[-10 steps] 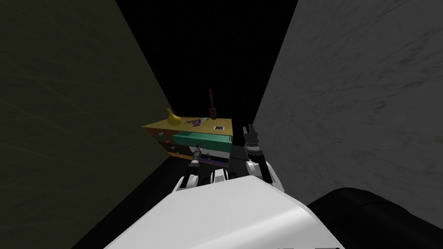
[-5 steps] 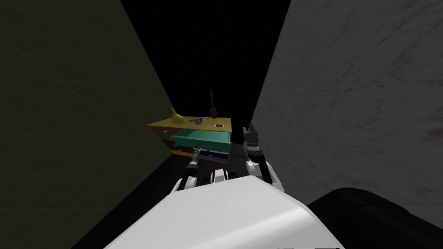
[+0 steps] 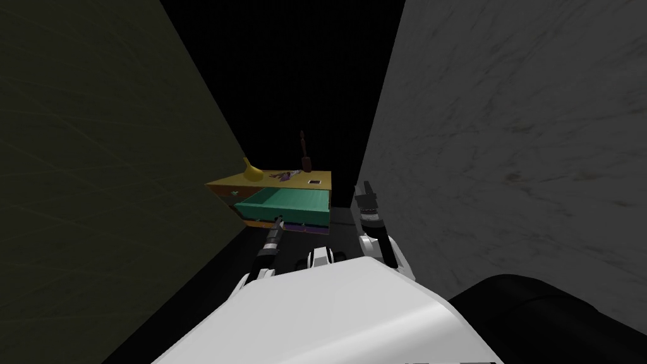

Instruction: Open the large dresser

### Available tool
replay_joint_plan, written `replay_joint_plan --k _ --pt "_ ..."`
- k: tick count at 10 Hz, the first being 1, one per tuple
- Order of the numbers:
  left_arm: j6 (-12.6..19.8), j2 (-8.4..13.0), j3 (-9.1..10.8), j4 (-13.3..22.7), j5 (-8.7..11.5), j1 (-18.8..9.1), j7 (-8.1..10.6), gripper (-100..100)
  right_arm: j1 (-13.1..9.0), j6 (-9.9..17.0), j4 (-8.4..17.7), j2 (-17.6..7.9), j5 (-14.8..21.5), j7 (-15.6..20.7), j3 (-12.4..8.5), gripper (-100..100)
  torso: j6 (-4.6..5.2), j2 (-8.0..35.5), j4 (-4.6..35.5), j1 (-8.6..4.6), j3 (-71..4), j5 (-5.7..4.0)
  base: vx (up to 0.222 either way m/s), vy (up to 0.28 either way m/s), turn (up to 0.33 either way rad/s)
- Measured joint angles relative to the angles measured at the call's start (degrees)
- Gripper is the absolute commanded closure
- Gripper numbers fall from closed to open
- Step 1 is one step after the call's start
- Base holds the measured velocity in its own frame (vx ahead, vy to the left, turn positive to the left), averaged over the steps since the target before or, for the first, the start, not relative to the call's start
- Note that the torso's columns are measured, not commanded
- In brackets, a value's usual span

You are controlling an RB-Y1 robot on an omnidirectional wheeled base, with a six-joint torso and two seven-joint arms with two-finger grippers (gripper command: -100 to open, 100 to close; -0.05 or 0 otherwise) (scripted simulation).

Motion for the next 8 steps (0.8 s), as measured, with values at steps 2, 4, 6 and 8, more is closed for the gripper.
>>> replay_joint_plan --k 2,4,6,8 --pt "-1.0 2.0 1.54 0.0 1.1 1.2 1.38 100 0.0 0.0 0.0 0.0 0.0 0.0 0.0 0 -0.06 0.1 0.1 0.08 0.0 -0.03 -0.103 -0.050 -0.108" --pt "-1.2 3.2 2.52 -0.2 1.7 1.8 2.25 100 0.0 0.0 0.0 0.0 0.0 0.0 0.0 0 0.00 0.0 0.1 0.02 0.0 -0.08 -0.088 -0.005 0.026" --pt "-1.7 3.5 2.38 -0.8 1.8 2.5 2.40 -100 0.0 0.0 0.0 0.0 0.0 0.0 0.0 0 -0.03 0.4 0.2 0.04 0.3 -0.01 -0.087 -0.001 0.001" --pt "0.0 4.6 2.79 -4.3 2.3 4.3 2.92 -100 0.0 0.0 0.0 0.0 0.0 0.0 0.0 0 -0.05 -0.2 0.0 -0.12 -0.2 -0.13 0.025 -0.026 0.055"
